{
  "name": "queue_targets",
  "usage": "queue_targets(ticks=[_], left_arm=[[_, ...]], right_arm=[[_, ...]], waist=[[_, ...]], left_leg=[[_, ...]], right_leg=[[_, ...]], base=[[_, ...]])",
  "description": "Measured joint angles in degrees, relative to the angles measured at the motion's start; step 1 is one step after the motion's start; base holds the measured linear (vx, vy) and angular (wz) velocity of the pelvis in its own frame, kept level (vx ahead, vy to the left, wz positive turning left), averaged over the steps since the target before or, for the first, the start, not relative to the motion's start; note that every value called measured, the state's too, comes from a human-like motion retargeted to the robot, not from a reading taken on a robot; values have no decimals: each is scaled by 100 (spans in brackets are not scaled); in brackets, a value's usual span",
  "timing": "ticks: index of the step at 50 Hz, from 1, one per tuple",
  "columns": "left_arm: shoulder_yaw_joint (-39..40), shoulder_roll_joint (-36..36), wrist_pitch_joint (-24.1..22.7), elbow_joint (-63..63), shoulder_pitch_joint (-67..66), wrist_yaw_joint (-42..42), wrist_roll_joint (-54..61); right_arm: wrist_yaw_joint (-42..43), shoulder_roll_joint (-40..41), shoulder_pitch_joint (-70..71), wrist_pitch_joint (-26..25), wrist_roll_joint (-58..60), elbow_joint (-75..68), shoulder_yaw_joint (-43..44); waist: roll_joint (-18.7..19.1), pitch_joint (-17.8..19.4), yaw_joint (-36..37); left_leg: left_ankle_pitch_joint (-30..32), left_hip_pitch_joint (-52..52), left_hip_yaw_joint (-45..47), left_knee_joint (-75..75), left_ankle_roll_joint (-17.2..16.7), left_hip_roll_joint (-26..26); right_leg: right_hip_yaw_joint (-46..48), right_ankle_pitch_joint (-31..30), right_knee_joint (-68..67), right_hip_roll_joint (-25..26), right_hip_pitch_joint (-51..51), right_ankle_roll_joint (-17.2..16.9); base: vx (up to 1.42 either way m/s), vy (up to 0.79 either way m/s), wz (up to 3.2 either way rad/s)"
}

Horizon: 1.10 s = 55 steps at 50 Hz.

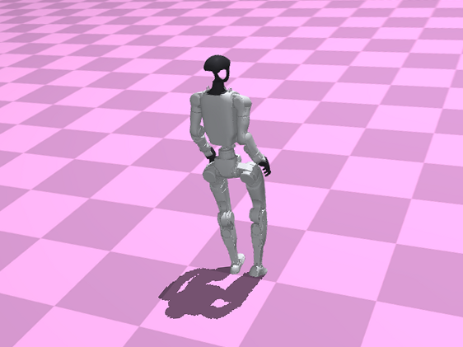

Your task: Walk run

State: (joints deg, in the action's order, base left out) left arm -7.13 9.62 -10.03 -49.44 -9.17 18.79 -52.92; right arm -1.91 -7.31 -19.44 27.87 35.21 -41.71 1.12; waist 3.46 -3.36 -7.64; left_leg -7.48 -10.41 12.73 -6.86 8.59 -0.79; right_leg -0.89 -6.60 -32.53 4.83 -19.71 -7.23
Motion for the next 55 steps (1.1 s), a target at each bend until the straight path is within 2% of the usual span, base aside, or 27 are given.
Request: queue_targets(ticks=[5,7,10,12,15,17,18,21,23,25,30,32,34,37,40,43,46,47,50,51,53,55], left_arm=[[-62,0,-181,-23,-151,-168,-124],[-35,-14,-267,-94,-171,-190,-48],[55,-66,-375,-201,-189,-103,72],[104,-102,-452,-269,-198,-20,195],[138,-153,-530,-365,-232,42,399],[165,-181,-508,-450,-264,38,514],[217,-202,-472,-487,-291,27,567],[325,-316,-407,-574,-369,32,786],[314,-379,-409,-586,-380,47,1002],[225,-372,-492,-527,-338,31,1136],[111,-190,-653,-127,-278,-390,567],[107,-179,-688,-14,-298,-747,459],[67,-187,-746,47,-346,-1027,472],[5,-216,-789,78,-386,-1240,473],[-34,-213,-747,136,-370,-1186,296],[3,-215,-712,167,-336,-1084,147],[109,-263,-675,143,-346,-1006,216],[157,-286,-673,130,-341,-957,285],[291,-350,-682,110,-312,-804,524],[309,-352,-661,117,-312,-817,550],[336,-355,-582,143,-324,-824,544],[410,-327,-470,150,-306,-690,471]], right_arm=[[161,-59,-154,192,160,270,-37],[209,-28,-204,124,328,360,-60],[345,26,-249,-39,562,485,-63],[386,79,-230,-82,569,516,-35],[216,143,-181,-35,354,499,31],[166,173,-146,-83,142,462,97],[149,195,-133,-98,47,450,110],[-190,194,-98,-143,-115,436,192],[-360,74,-57,-278,-21,471,187],[-437,-61,-7,-397,186,500,149],[-850,-81,32,-658,455,301,122],[-892,-100,1,-724,557,251,91],[-837,-109,-79,-722,650,221,74],[-779,-105,-161,-677,665,121,61],[-933,-103,-177,-665,616,-3,48],[-1154,-90,-124,-676,723,-77,85],[-1165,-41,-132,-705,888,-81,100],[-1130,-21,-140,-707,919,-91,96],[-1058,35,-174,-702,950,-186,76],[-1082,69,-182,-735,938,-247,111],[-1141,154,-199,-838,863,-369,190],[-1155,269,-147,-945,730,-502,214]], waist=[[-231,162,-255],[-206,212,-373],[-93,198,-432],[-61,174,-514],[17,68,-682],[26,-47,-837],[25,-118,-874],[39,-212,-768],[-18,-203,-798],[-115,-201,-879],[-223,-259,-781],[-348,-268,-519],[-409,-281,-300],[-364,-256,-26],[-260,-194,129],[-275,-188,284],[-371,-204,348],[-408,-214,385],[-574,-358,579],[-594,-430,639],[-682,-580,651],[-798,-640,556]], left_leg=[[-359,809,-27,203,-45,415],[-489,1090,-127,229,-103,413],[-656,1394,-147,213,-236,317],[-703,1553,-187,96,-345,307],[-421,1704,-306,-162,-621,223],[147,1750,-466,-460,-896,169],[540,1739,-513,-661,-1049,131],[2085,1422,-573,-1834,-1376,-44],[2933,941,-629,-3042,-1413,-132],[3644,425,-617,-4035,-1192,-207],[2121,-713,-105,-4681,-681,-670],[1392,-1114,287,-4464,-501,-642],[961,-1433,475,-3869,-454,-551],[852,-1756,496,-2593,-408,-367],[836,-1893,607,-1181,-405,-289],[574,-2070,454,-17,-439,13],[422,-2055,630,591,-593,121],[440,-2016,729,584,-542,114],[775,-1917,881,238,56,103],[1059,-1866,912,221,61,101],[1240,-1769,647,116,179,239],[1001,-1745,355,-173,188,341]], right_leg=[[103,169,1961,-865,-393,207],[-75,316,2672,-928,-562,342],[-119,508,3558,-922,-716,284],[60,530,3562,-968,-710,202],[124,489,3087,-875,-660,588],[259,-48,2955,-878,-554,521],[11,-177,2902,-782,-459,533],[-209,-21,2621,-729,-191,842],[-72,188,2568,-765,103,1100],[65,332,2604,-793,367,1292],[234,631,2754,-593,857,1544],[45,695,2838,-470,1019,1663],[-106,779,2914,-352,1186,1741],[-261,936,3019,-77,1471,1854],[-350,1118,3057,201,1770,1946],[-383,1250,3051,317,2041,2011],[-389,1317,2953,355,2301,2045],[-412,1305,2892,364,2379,2032],[-472,1039,2690,282,2565,1823],[-363,825,2591,249,2609,1675],[-146,193,2318,108,2655,1313],[-184,-814,1821,-3,2604,758]], base=[[73,-18,25],[82,-28,40],[77,-28,17],[86,-36,29],[86,-37,55],[100,-50,67],[89,-48,29],[80,-42,-2],[96,-48,26],[74,-38,45],[66,-36,11],[83,-37,-83],[69,-28,-75],[68,-23,-61],[60,-18,-46],[85,-18,-55],[85,-15,-47],[89,-12,-59],[88,-9,-77],[90,-4,-70],[106,1,-28],[107,3,3]])
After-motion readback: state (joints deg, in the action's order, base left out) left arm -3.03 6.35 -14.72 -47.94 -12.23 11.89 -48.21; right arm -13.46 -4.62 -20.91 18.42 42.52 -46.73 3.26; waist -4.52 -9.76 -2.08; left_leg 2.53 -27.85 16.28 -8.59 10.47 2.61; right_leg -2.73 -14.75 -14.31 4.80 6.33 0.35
